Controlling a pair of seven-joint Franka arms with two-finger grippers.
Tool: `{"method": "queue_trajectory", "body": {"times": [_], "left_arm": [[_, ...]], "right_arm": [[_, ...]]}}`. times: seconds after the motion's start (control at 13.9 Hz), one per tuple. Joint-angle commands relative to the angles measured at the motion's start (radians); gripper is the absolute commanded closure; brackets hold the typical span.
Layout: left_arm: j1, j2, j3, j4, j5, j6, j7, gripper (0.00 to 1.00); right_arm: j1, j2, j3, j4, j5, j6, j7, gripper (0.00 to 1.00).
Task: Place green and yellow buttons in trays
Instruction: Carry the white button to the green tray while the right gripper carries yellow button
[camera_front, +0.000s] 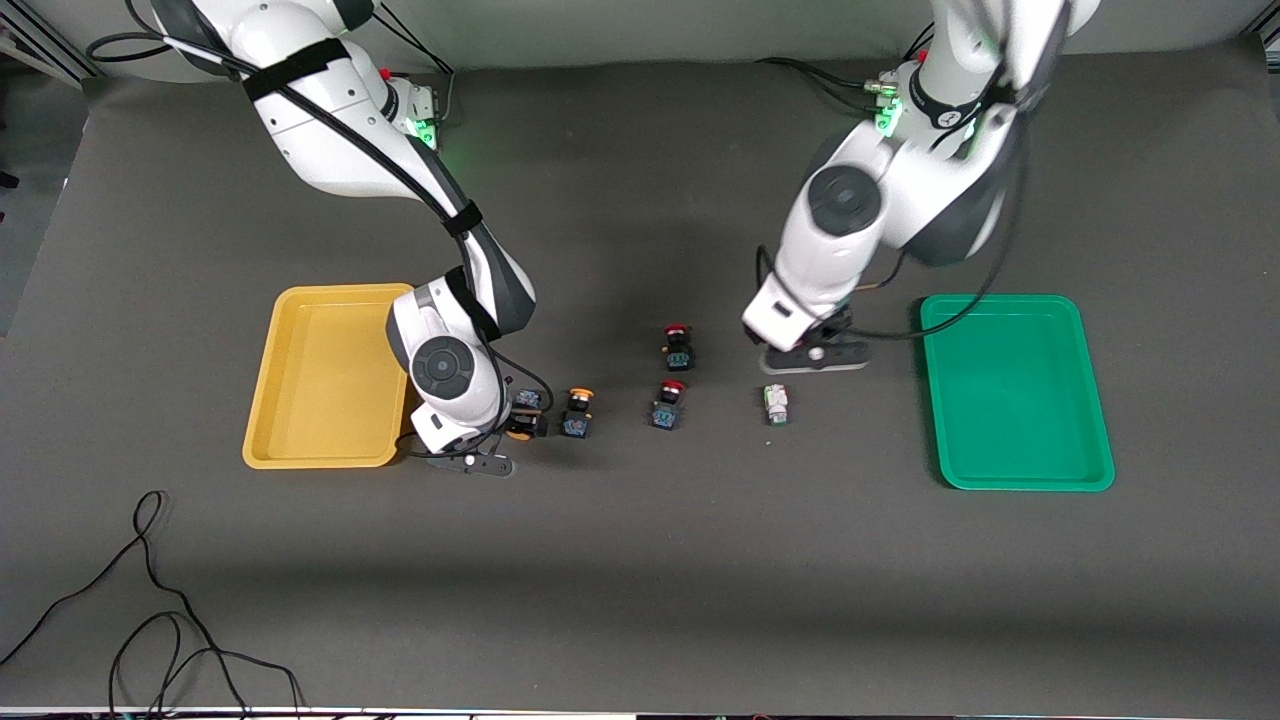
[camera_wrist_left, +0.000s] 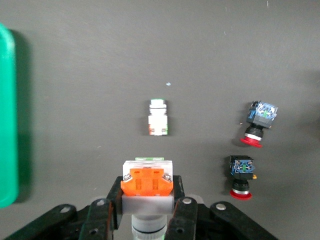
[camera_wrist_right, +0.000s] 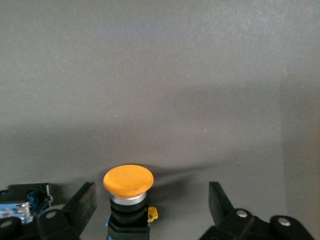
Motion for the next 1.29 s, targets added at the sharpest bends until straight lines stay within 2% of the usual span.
{"method": "queue_trajectory", "body": {"times": [0.0,0.29,0.43,0.5,0.65,0.72,0.79,0.93,1.0,1.22], "left_arm": [[0.097,-0.067,-0.003,0.017,-0.069,-0.095,0.094,0.75],[0.305,-0.147,-0.001,0.017,-0.074,-0.251,0.292,0.75],[0.393,-0.147,-0.001,0.011,-0.057,-0.253,0.369,0.75],[0.433,-0.139,-0.001,0.006,-0.056,-0.245,0.419,0.75],[0.506,-0.109,-0.001,-0.01,-0.033,-0.218,0.527,0.75],[0.531,-0.093,-0.001,-0.036,-0.03,-0.177,0.562,0.75],[0.54,-0.079,-0.001,-0.076,-0.026,-0.108,0.573,0.75],[0.54,-0.032,-0.001,-0.168,0.016,0.055,0.579,0.74],[0.539,0.009,-0.001,-0.205,0.053,0.13,0.579,0.74],[0.539,0.138,-0.001,-0.288,0.07,0.388,0.581,0.74]], "right_arm": [[0.019,0.015,-0.01,0.016,0.007,0.007,0.027,0.01],[0.031,0.015,-0.004,0.016,0.031,0.01,0.039,0.06],[0.035,0.015,-0.004,0.016,0.04,0.01,0.031,0.27],[0.036,0.015,-0.004,0.016,0.04,0.01,0.028,0.3],[0.035,0.015,-0.004,0.013,0.04,0.011,0.025,0.31],[0.035,0.015,-0.004,0.011,0.04,0.011,0.024,0.31],[0.035,0.015,-0.004,0.011,0.039,0.013,0.022,0.42],[0.044,0.015,-0.004,0.01,0.039,0.025,0.024,0.84],[0.047,0.015,-0.004,0.01,0.039,0.027,0.024,1.0],[0.045,-0.003,-0.006,0.008,0.04,0.019,0.03,1.0]]}}
